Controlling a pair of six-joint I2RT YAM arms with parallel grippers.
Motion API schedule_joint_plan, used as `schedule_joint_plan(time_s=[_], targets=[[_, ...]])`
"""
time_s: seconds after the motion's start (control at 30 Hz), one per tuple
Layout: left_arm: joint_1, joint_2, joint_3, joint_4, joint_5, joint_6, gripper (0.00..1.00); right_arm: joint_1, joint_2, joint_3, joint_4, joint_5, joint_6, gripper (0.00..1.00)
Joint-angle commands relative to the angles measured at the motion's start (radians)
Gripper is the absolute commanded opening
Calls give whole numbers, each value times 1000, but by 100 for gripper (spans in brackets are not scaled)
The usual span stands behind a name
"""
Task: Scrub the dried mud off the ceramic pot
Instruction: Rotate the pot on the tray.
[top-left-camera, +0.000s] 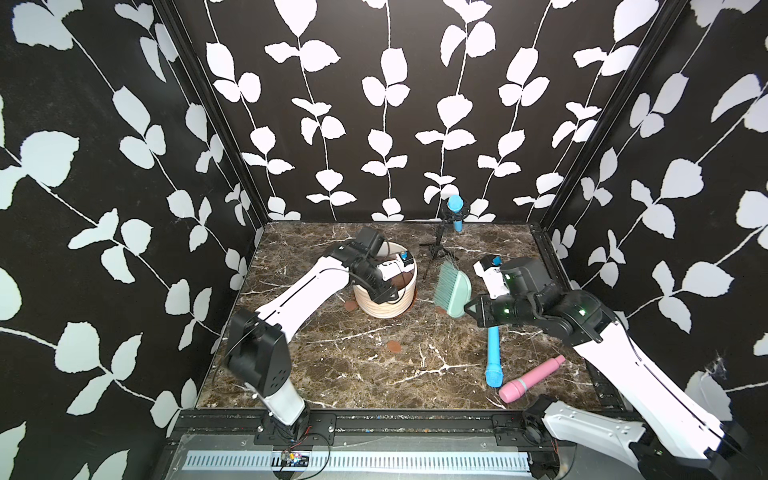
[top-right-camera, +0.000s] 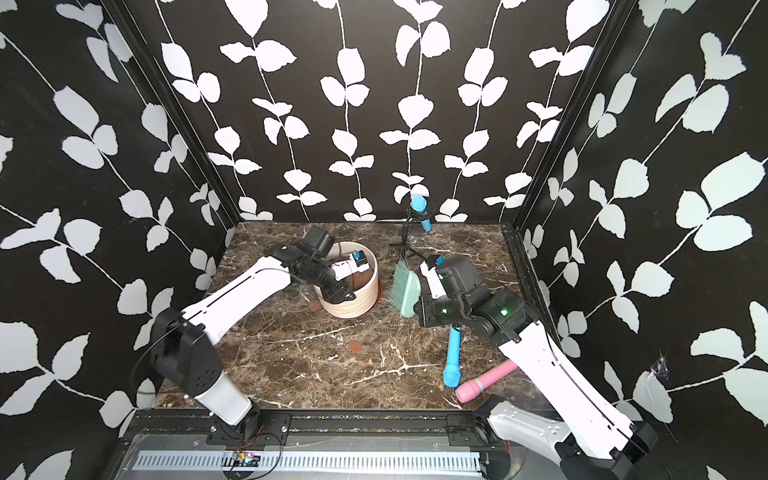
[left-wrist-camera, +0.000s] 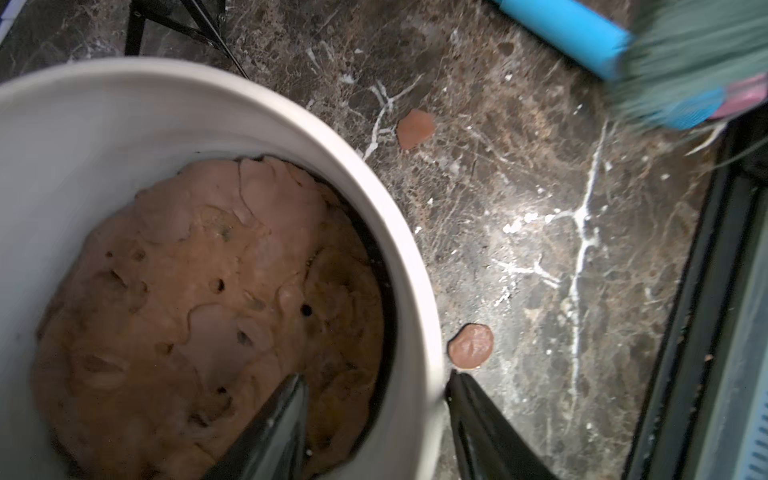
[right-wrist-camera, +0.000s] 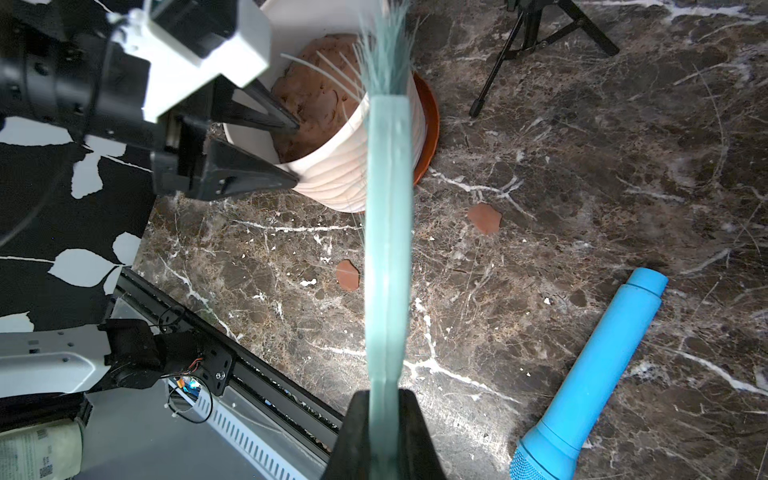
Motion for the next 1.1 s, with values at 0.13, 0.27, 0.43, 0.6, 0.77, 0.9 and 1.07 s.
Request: schedule_joint_plan(time_s=[0.13,0.27,0.43,0.6,0.77,0.9,1.07], targets=[[-85,68,104,-133,-105,-52,29,-10,-38,-10,49,14,25,0],[-128,70,104,-68,-159,-111,1,-19,-53,-8,49,47,21,0],[-180,75,113,112,-111,-278,0,-40,-87,-21,44,175,41,0],[-232,107,172,209,-185,-418,0,-57,-117,-29,22,275,50,0],[-252,177,227,266,-305,-708,0,-75,-155,-60,8,342,65,0],[-261,224,245,338,-378,-958,0,-83,-189,-85,39,312,87,0],[-270,297,324,338,-494,-1252,0,-83,-217,-125,60,225,-6,0]])
